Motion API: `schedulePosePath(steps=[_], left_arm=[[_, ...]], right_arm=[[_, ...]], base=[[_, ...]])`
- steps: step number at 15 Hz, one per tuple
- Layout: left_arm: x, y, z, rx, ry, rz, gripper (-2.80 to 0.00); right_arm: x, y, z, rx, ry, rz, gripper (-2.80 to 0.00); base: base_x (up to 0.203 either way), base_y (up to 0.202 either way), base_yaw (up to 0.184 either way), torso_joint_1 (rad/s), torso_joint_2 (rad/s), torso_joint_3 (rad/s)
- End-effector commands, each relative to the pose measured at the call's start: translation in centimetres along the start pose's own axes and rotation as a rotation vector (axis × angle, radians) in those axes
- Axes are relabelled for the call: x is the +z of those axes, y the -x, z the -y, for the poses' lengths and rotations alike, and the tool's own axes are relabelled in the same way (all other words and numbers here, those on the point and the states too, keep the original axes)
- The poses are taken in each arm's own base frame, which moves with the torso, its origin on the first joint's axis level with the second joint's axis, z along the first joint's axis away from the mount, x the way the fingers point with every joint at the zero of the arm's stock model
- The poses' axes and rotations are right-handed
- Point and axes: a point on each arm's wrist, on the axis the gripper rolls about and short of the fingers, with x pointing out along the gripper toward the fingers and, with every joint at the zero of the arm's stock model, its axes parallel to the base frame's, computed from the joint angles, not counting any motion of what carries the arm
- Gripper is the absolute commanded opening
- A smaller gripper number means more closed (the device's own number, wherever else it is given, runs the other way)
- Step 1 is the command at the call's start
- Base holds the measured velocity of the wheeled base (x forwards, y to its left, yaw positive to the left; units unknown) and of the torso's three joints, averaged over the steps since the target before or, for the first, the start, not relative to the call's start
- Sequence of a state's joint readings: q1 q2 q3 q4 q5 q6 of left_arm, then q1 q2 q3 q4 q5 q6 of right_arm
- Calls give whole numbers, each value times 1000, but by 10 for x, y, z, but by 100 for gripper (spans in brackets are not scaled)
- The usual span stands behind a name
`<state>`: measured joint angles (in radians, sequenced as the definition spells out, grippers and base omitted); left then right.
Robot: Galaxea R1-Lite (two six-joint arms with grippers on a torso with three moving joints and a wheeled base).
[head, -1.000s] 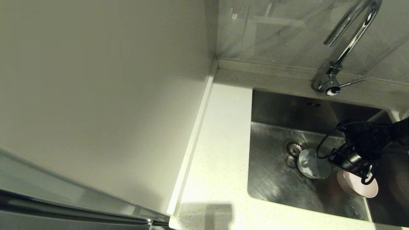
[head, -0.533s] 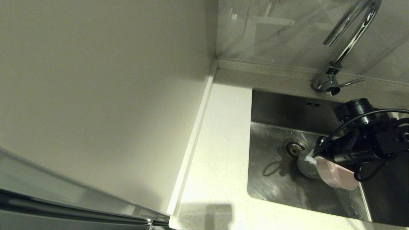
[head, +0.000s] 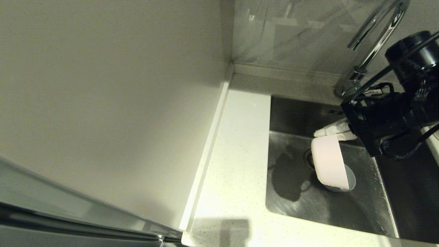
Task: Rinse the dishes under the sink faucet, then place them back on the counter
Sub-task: Put a bowl back to the table from the sink
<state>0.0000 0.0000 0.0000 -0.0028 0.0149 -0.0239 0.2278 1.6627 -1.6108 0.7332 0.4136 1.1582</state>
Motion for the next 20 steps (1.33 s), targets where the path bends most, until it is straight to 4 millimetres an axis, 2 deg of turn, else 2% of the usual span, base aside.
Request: schedulePosePath(steps=[1, 3, 7, 10, 12, 15, 17, 18, 20], left_arm=[[0, 0, 0, 0, 1, 3, -280], [0, 0, 0, 0, 1, 3, -280], [0, 0, 0, 0, 1, 3, -280], [0, 0, 0, 0, 1, 3, -280], [0, 0, 0, 0, 1, 3, -280], [0, 0, 0, 0, 1, 5, -280], [0, 0, 0, 0, 1, 3, -280], [0, 0, 0, 0, -1, 3, -280], [0, 0, 0, 0, 1, 3, -280]], right_arm=[[-1, 19, -23, 99, -168, -200, -280], [3, 22, -32, 129, -363, -449, -280], [9, 6, -28, 65, -540, -620, -280], [10, 6, -31, 77, -532, -627, -280], [18, 8, -31, 102, -503, -569, -280], [29, 18, -17, 101, -282, -312, -280], [34, 26, 11, -31, 4, -122, -280], [40, 37, 27, -102, 85, -54, -280], [62, 72, 64, -234, 254, 83, -280]], base=[[0, 0, 0, 0, 0, 0], [0, 0, 0, 0, 0, 0], [0, 0, 0, 0, 0, 0], [0, 0, 0, 0, 0, 0], [0, 0, 0, 0, 0, 0], [0, 0, 0, 0, 0, 0], [0, 0, 0, 0, 0, 0], [0, 0, 0, 0, 0, 0], [0, 0, 0, 0, 0, 0]])
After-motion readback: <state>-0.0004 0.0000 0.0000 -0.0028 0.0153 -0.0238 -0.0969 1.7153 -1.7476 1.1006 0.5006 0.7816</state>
